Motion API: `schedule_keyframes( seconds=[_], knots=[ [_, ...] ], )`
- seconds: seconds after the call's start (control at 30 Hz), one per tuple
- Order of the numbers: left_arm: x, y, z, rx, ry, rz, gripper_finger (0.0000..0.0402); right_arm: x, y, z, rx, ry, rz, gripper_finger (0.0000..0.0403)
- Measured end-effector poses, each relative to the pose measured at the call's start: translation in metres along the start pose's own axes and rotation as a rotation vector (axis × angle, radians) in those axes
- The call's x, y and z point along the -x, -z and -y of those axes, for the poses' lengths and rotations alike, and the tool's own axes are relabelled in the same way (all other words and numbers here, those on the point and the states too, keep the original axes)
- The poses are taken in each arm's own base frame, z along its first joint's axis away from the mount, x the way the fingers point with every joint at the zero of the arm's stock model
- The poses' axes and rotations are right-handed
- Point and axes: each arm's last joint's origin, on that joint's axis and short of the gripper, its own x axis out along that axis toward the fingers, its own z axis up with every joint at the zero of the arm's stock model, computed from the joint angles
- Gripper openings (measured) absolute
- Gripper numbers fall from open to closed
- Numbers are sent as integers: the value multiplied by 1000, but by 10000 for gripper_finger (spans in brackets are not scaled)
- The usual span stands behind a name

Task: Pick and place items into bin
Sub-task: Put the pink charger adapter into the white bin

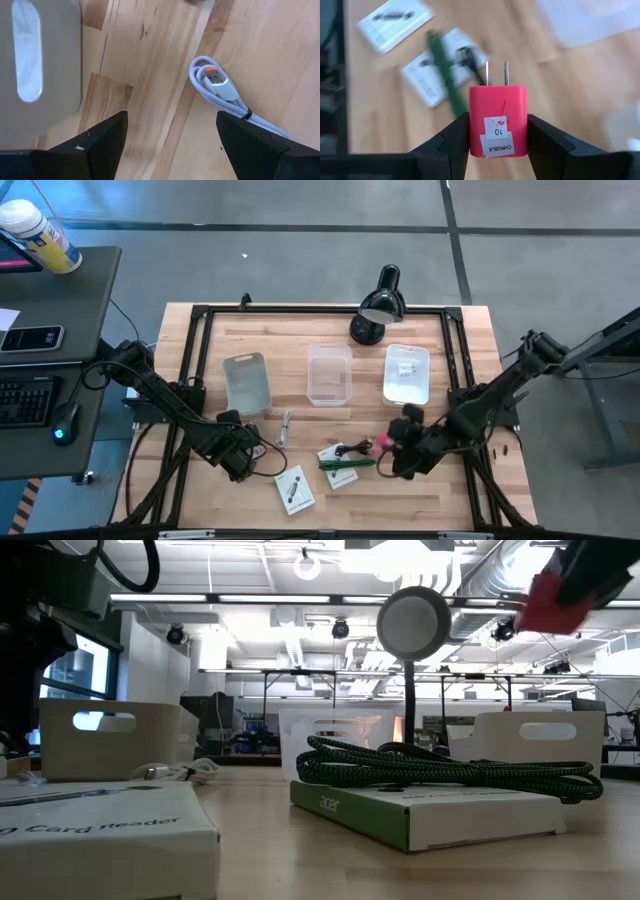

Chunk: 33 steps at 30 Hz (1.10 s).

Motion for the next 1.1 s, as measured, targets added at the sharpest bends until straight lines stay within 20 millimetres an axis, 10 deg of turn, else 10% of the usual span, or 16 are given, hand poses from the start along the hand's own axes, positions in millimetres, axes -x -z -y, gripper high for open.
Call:
schedule_keyframes(
  seconds=[0.33,1.1],
  knots=[
    [0,0,0,3,-7,12,292,23,-10,54,-108,244,-45,161],
    [0,-4,3,45,14,78,292,-7,-33,155,-279,495,-283,161]
  ],
)
